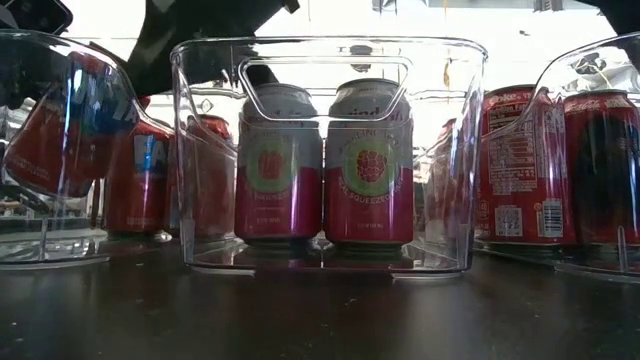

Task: Sort soda cans
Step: Put the orange soda can into the left transparent bin

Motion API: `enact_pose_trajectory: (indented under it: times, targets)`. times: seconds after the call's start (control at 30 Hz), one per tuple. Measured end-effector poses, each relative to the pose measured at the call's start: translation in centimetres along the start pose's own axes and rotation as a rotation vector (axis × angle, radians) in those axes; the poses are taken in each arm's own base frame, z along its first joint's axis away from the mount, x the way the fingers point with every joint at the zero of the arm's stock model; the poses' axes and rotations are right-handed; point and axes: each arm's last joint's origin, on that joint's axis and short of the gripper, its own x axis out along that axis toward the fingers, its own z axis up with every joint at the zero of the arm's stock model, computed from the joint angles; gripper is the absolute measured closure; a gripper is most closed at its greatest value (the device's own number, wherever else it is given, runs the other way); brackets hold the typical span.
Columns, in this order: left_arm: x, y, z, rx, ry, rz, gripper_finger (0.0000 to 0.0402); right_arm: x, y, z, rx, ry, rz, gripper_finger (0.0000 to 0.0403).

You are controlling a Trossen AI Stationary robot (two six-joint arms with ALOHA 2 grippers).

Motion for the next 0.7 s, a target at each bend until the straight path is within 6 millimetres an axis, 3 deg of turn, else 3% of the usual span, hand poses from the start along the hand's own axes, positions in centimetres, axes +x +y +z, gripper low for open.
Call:
enact_pose_trajectory:
  times: [0.2,0.7]
  targets:
    - [0.0,0.0,0.1,-0.007,-0.008,-0.003,0.007,0.1,-1.3,0.6,0.007,0.048,-0.023,0.0403]
    - [0.0,-0.1,0.1,-0.011,-0.012,-0.005,0.007,0.0,-0.8,1.0,0.011,-0.019,-0.009,0.0403]
